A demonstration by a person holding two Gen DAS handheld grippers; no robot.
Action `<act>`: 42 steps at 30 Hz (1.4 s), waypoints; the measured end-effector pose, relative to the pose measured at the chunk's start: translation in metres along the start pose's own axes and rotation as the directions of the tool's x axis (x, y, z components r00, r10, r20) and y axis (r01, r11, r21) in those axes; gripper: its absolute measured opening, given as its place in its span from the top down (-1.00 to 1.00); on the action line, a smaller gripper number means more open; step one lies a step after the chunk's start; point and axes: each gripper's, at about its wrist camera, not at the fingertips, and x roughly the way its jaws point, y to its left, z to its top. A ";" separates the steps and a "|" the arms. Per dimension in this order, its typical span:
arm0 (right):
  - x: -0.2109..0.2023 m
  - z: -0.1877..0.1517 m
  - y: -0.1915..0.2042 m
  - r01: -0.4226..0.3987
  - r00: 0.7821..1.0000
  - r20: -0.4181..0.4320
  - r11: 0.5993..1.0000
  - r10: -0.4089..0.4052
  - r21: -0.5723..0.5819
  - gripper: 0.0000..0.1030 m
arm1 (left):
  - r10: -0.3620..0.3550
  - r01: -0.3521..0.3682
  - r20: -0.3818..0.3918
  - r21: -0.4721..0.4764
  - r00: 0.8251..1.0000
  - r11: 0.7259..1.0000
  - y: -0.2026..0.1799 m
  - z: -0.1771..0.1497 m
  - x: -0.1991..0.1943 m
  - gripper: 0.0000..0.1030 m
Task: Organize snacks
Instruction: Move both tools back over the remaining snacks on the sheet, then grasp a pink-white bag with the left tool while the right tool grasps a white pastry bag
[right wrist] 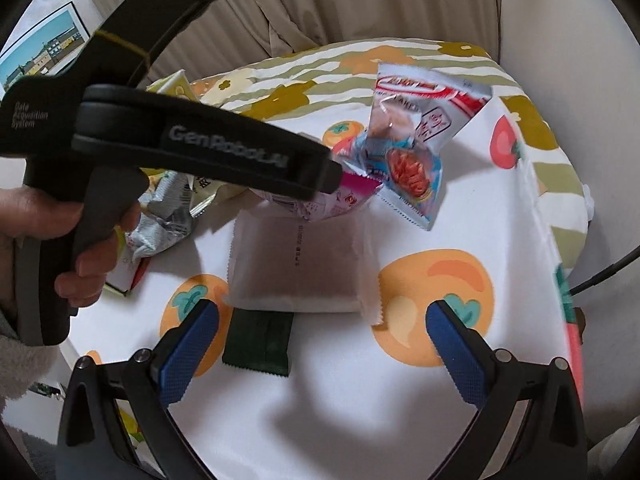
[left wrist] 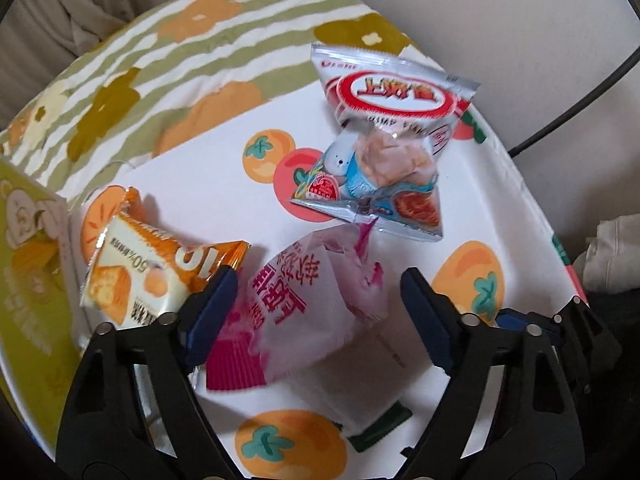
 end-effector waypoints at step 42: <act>0.046 0.029 0.028 0.056 0.997 -0.041 0.996 -0.059 -0.075 -0.35 | -0.072 0.075 0.040 -0.096 0.997 0.993 0.041 -0.011 -0.022 0.34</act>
